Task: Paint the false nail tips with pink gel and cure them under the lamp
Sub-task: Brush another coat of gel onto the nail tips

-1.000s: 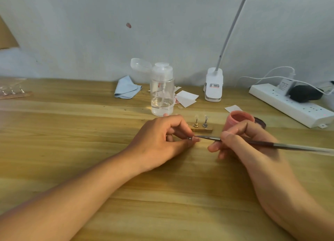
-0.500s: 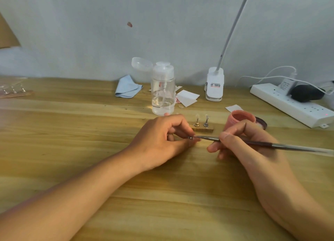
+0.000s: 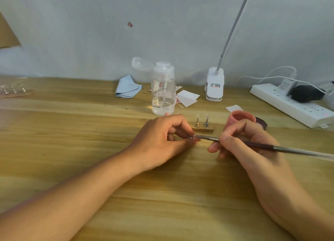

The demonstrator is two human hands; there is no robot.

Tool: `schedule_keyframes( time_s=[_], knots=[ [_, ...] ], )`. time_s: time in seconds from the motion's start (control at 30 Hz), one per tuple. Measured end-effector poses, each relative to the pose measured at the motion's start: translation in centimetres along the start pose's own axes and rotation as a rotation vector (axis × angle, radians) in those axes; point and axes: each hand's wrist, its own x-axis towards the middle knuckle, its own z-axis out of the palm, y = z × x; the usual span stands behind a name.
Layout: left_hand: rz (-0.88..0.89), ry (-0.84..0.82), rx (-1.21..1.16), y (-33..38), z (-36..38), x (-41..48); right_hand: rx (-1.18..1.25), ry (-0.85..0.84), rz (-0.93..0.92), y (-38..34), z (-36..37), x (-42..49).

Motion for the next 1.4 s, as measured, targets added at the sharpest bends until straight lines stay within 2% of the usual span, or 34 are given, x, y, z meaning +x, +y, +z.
schedule_keyframes(
  time_s=[0.23, 0.4, 1.4],
  knots=[
    [-0.007, 0.0, -0.007, 0.03, 0.06, 0.02, 0.007, 0.09, 0.016, 0.27, -0.51, 0.38],
    [-0.008, -0.005, -0.006, 0.0, -0.01, 0.02, -0.029, 0.006, -0.001, -0.02, -0.07, 0.1],
    [-0.006, -0.008, 0.001, -0.1, 0.08, 0.11, -0.017, 0.042, 0.016, 0.05, -0.02, 0.13]
  ],
)
